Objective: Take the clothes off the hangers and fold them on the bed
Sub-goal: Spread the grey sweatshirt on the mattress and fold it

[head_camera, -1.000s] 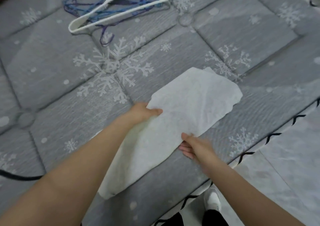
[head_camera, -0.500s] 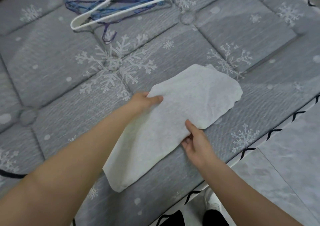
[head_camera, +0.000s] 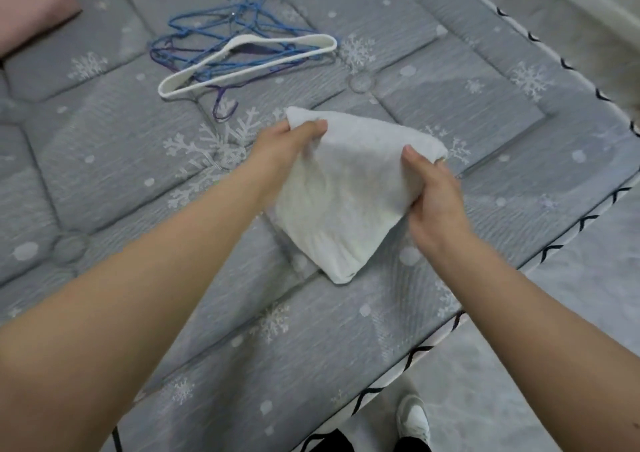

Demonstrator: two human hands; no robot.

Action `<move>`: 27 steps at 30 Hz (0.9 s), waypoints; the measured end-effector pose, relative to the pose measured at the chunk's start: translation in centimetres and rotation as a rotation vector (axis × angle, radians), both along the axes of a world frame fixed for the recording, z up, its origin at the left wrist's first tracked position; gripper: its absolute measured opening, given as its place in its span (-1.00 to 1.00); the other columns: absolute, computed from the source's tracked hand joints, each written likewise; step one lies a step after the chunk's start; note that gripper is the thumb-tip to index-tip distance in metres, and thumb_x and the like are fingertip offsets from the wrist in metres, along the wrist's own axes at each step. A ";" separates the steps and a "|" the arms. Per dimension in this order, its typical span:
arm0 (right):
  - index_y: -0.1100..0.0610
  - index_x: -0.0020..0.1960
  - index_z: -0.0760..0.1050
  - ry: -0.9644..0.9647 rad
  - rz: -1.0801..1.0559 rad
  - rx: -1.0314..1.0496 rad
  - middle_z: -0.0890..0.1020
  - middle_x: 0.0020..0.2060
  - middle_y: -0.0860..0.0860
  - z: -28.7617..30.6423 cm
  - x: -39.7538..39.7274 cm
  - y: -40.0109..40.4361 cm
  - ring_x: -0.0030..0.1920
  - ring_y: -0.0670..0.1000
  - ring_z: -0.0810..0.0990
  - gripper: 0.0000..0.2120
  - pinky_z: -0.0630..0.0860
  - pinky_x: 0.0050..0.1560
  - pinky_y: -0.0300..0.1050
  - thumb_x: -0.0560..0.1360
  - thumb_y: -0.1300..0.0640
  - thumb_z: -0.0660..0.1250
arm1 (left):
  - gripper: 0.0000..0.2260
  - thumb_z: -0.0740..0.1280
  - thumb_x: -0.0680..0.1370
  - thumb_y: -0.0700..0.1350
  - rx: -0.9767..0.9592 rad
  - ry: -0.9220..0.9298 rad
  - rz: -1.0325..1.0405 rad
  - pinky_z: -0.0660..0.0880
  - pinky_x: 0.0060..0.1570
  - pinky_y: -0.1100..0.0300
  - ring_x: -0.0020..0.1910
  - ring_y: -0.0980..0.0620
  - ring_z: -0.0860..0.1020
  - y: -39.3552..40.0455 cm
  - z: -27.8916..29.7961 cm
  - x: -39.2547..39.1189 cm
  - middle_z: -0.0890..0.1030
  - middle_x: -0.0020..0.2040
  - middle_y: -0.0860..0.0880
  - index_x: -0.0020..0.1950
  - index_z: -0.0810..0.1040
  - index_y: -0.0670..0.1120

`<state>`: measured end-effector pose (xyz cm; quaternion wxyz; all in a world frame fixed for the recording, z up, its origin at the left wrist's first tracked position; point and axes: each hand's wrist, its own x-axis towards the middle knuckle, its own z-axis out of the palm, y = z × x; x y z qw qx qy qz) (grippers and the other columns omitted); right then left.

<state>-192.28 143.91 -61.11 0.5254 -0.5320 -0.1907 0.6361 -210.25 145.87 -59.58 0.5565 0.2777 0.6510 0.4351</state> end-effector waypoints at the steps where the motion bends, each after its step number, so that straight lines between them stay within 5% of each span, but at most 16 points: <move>1: 0.12 0.03 0.54 -0.035 0.029 0.052 0.66 -0.10 0.03 1.2 0.1 0.9 -0.19 -0.09 0.65 -0.83 0.54 -0.26 -0.25 0.44 0.21 0.37 | -0.92 0.40 0.48 -0.14 0.031 -0.029 0.015 0.48 -0.42 0.32 -0.43 0.15 0.59 0.1 0.9 -0.1 0.63 -0.41 0.09 -0.20 0.56 -0.06; 6: 0.09 0.03 0.56 -0.157 0.146 0.282 0.63 -0.05 -0.02 5.1 0.1 3.1 -0.11 -0.12 0.60 -0.77 0.48 -0.21 -0.31 0.39 0.08 0.32 | -0.97 0.41 0.47 -0.11 0.120 -0.045 0.026 0.44 -0.08 0.32 -0.13 0.13 0.57 -0.9 3.0 -1.8 0.64 -0.18 0.10 -0.15 0.58 -0.03; 9: 0.08 -0.20 0.55 -0.322 0.112 0.252 0.61 -0.30 -0.14 3.9 0.3 1.9 -0.28 -0.25 0.55 -0.92 0.42 -0.25 -0.41 0.45 0.10 0.40 | -0.82 0.46 0.42 0.04 0.036 -0.050 0.049 0.34 0.15 0.25 -0.03 0.17 0.56 -3.6 1.0 -2.5 0.64 -0.07 0.10 -0.10 0.59 -0.03; 12: 0.29 -0.26 0.50 -0.583 0.205 0.111 0.50 -0.34 0.02 -1.3 1.0 -0.9 -0.30 -0.11 0.46 -0.71 0.36 -0.26 -0.26 0.48 0.08 0.39 | -0.56 0.53 0.29 0.14 -0.199 0.045 0.025 0.37 0.09 0.24 -0.06 0.13 0.57 -7.3 -3.1 -2.7 0.65 0.01 0.02 -0.02 0.61 -0.14; 15: 0.36 -0.18 0.55 -0.827 0.527 -0.132 0.62 -0.24 0.20 -7.2 2.0 -3.5 -0.22 0.06 0.53 -0.58 0.37 -0.21 -0.07 0.45 -0.06 0.40 | -0.63 0.42 0.46 0.03 -0.485 0.218 -0.168 0.34 -0.01 0.25 -0.04 0.04 0.51 -11.7 -8.1 -2.1 0.59 0.09 -0.03 0.14 0.59 -0.19; 18: 0.22 -0.06 0.61 -0.909 0.773 -0.331 0.66 -0.07 0.12 -10.7 3.0 -5.7 -0.12 0.06 0.58 -0.64 0.43 -0.11 -0.11 0.46 -0.10 0.37 | -0.64 0.42 0.48 -0.04 -0.622 0.195 -0.271 0.35 -0.03 0.26 -0.03 0.04 0.50 -14.8 -11.7 -1.4 0.58 0.14 -0.07 0.20 0.57 -0.21; 21: 0.11 -0.10 0.57 -0.900 0.754 -0.302 0.65 -0.11 0.03 -11.6 3.4 -6.2 -0.08 0.04 0.59 -0.71 0.50 -0.01 -0.05 0.45 -0.12 0.36 | -0.58 0.45 0.42 0.07 -0.649 0.111 -0.248 0.37 0.02 0.23 0.00 0.01 0.52 -14.7 -12.9 -1.8 0.57 0.12 -0.01 0.18 0.55 -0.13; 24: 0.09 -0.26 0.48 -0.920 0.690 -0.235 0.55 -0.30 -0.05 -11.0 3.0 -5.2 -0.23 -0.02 0.52 -0.69 0.38 -0.21 -0.12 0.47 -0.13 0.33 | -0.27 0.50 0.23 0.31 -0.658 0.050 -0.177 0.41 0.15 0.17 0.12 -0.03 0.53 -13.3 -13.4 -2.1 0.52 0.18 0.04 0.22 0.50 -0.11; 27: 0.24 -0.28 0.44 -0.829 0.575 -0.244 0.49 -0.32 0.02 -10.7 2.3 -3.4 -0.28 0.01 0.44 -0.54 0.31 -0.27 -0.12 0.47 -0.17 0.31 | -0.43 0.46 0.36 0.21 -0.571 0.141 -0.054 0.45 0.02 0.17 0.04 -0.03 0.55 -11.2 -13.4 -2.2 0.57 0.15 -0.03 0.20 0.53 -0.15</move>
